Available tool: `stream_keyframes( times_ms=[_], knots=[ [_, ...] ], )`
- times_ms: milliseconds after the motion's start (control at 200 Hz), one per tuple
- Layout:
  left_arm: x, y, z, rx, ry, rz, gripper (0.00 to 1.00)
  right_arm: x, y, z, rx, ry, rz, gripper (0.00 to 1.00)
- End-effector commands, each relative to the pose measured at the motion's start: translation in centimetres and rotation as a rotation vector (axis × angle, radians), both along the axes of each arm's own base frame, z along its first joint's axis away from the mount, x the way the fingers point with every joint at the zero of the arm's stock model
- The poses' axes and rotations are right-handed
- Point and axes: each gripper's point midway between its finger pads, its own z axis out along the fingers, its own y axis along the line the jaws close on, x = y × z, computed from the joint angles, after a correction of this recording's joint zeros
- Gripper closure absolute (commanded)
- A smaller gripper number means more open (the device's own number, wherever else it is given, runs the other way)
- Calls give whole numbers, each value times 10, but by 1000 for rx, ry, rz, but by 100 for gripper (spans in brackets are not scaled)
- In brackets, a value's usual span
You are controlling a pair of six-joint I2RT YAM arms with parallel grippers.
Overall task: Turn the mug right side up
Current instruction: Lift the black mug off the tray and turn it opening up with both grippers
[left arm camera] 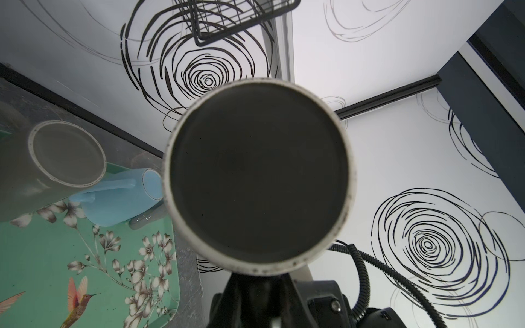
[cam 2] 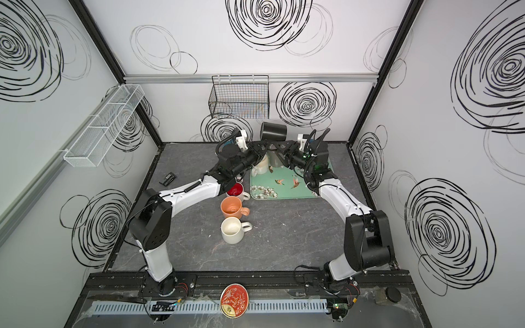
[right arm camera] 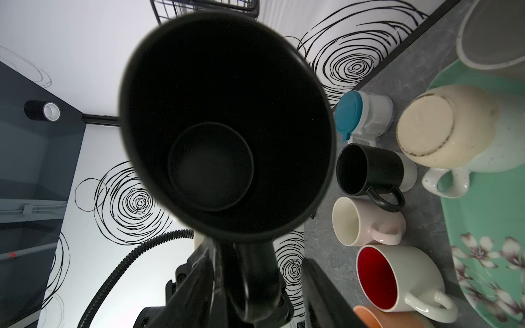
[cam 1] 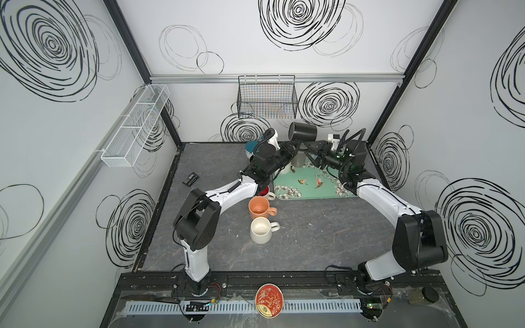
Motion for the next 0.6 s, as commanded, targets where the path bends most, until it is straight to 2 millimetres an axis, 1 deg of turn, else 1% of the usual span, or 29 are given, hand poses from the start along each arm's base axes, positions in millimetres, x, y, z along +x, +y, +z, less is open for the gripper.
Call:
stream_keyframes(
  times_ms=[0, 70, 160, 185, 250, 350, 420, 515, 540, 595],
  knots=[
    [-36, 19, 119, -210, -255, -30, 100, 3, 5, 33, 37, -85, 24, 49],
    [-38, 18, 121, -213, -257, -36, 100, 5, 6, 36, 37, -95, 24, 53],
    [-39, 19, 120, -205, -250, -39, 100, 5, 6, 43, 36, -130, 22, 69],
    [-39, 18, 119, -197, -244, -41, 100, 5, 6, 46, 32, -145, 22, 75],
    [-41, 13, 114, -150, -229, -56, 100, 5, 7, 51, 18, -176, 22, 88],
    [-44, 7, 105, -68, -202, -76, 100, 5, 9, 58, -3, -218, 27, 100],
    [-46, 9, 99, -43, -183, -80, 100, 5, 11, 62, -13, -245, 32, 100],
    [-49, 20, 93, -35, -170, -61, 100, 7, 17, 68, -41, -289, 41, 100],
    [-50, 23, 92, -32, -168, -57, 94, 7, 19, 69, -52, -302, 44, 100],
    [-50, 31, 89, -20, -164, -44, 86, 8, 26, 72, -85, -332, 54, 100]
  ],
)
